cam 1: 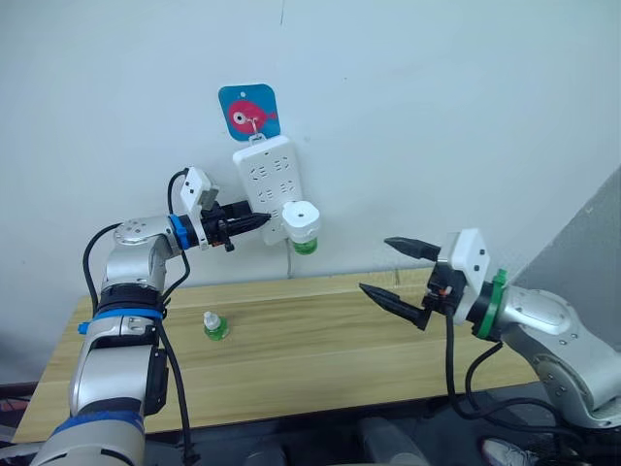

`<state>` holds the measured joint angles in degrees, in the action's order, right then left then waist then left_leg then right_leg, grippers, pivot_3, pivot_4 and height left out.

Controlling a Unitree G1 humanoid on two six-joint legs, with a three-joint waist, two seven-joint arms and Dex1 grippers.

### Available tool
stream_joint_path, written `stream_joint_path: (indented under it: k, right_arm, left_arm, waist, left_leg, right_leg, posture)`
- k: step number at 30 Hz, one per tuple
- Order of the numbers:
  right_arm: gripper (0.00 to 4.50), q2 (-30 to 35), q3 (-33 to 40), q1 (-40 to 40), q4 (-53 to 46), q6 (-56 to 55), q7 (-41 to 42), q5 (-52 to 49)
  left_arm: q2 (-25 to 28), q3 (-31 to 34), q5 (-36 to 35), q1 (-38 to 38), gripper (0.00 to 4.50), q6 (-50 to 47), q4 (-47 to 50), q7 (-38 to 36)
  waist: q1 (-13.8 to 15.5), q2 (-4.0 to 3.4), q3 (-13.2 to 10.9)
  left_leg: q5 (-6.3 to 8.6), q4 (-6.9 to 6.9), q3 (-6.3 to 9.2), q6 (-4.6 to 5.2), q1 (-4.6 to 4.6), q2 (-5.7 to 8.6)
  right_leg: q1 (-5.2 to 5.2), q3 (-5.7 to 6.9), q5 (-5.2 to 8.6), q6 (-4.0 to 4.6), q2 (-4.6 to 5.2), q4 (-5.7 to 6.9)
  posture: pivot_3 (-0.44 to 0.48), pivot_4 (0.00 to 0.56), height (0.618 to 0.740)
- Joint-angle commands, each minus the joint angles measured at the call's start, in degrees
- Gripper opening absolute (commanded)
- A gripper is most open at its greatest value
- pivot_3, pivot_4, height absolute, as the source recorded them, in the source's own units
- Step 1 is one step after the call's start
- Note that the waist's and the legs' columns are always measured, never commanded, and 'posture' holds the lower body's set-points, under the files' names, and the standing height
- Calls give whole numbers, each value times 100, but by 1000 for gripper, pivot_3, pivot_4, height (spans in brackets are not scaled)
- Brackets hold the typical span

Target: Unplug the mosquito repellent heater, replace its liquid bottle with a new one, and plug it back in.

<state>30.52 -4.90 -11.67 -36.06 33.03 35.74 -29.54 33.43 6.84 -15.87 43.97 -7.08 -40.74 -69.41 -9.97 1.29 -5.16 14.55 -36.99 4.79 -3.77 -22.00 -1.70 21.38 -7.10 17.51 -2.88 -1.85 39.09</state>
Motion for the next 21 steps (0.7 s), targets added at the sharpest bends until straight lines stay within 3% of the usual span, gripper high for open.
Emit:
stream_joint_path:
  k: [1,11,21]
  right_arm:
    - [4500,-437,-485,-534,229,118,-441,336]
    - [4500,-2036,-1267,-1823,1082,967,-1946,1289]
    - [4500,-2685,-1359,-2347,1513,1769,-2499,1695]
  left_arm:
    - [45,-1,-78,-18,1335,-137,395,20]
    - [53,-8,-165,-334,1332,-460,957,133]
    - [72,-42,-201,-479,1331,-513,1145,215]
  waist:
    - [-25,-2,-1]
    - [-48,-6,-4]
    - [-83,-12,-7]
  left_leg:
    - [0,1,0,0,0,0]
    - [0,4,30,0,-10,1]
    - [0,6,51,-1,-15,7]
  right_leg:
    - [1,1,0,0,0,0]
    - [4,20,-15,27,4,3]
    - [3,38,-17,31,15,2]
  posture:
    - [-192,66,740]
    - [-181,73,740]
    - [-173,76,740]
